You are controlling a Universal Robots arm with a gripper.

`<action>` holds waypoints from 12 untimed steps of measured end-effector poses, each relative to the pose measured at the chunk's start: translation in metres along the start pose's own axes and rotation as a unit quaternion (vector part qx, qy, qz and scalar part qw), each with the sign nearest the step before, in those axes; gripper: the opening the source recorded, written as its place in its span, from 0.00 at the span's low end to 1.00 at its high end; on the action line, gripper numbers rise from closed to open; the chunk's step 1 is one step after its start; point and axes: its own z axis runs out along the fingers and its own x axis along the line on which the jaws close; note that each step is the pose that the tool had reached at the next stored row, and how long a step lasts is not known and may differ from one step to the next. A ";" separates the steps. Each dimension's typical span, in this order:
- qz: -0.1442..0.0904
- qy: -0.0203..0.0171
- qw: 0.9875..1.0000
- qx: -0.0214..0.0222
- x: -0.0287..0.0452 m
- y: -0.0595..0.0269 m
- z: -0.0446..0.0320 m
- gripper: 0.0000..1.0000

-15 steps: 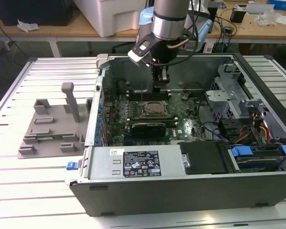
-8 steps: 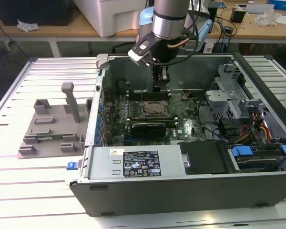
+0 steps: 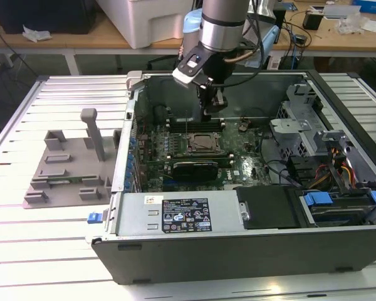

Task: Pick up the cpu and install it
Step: 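Install the first cpu locking lever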

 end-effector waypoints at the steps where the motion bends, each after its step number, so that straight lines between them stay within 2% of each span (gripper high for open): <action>1: -0.022 -0.002 1.000 0.001 0.0000 0.0000 0.0000 0.11; 3: -0.057 -0.004 0.998 0.001 0.0000 0.0000 0.0000 0.11; 6: -0.089 -0.006 0.996 0.002 0.0000 0.0000 0.0000 0.11; 9: -0.136 -0.009 0.991 0.003 0.0000 0.0000 0.0000 0.11; 10: -0.145 -0.010 0.989 0.003 0.0000 0.0000 0.0000 0.11; 12: -0.165 -0.011 0.986 0.004 0.0000 0.0000 0.0000 0.11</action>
